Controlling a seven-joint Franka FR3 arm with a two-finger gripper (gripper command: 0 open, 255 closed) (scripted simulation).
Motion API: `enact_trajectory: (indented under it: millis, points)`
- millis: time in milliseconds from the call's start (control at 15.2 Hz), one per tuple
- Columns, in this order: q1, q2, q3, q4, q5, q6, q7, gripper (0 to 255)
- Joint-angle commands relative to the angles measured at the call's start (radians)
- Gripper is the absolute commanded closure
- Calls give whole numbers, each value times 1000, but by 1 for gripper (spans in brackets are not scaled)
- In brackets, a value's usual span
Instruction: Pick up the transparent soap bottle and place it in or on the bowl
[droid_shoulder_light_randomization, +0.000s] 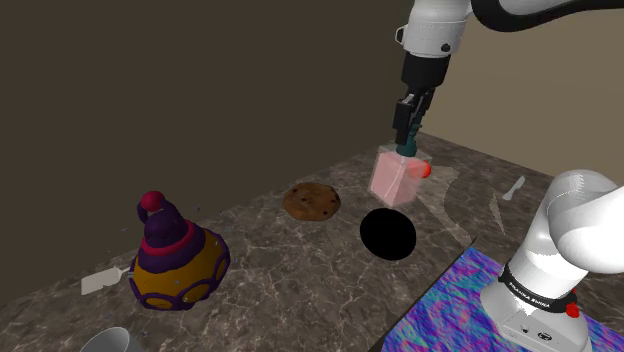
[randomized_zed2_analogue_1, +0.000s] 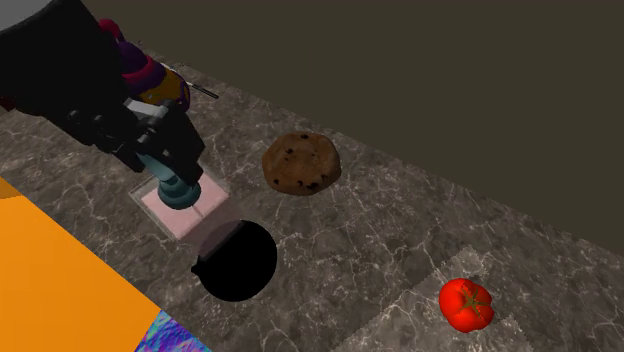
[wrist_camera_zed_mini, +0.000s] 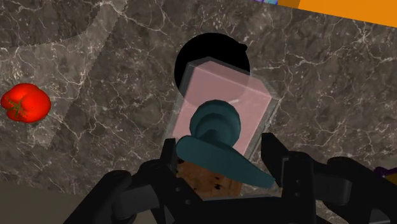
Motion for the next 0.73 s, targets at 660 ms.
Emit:
enact_trajectory:
  millis: [660]
  points:
    - [9, -19, 13, -175, 11, 156, 11, 255]
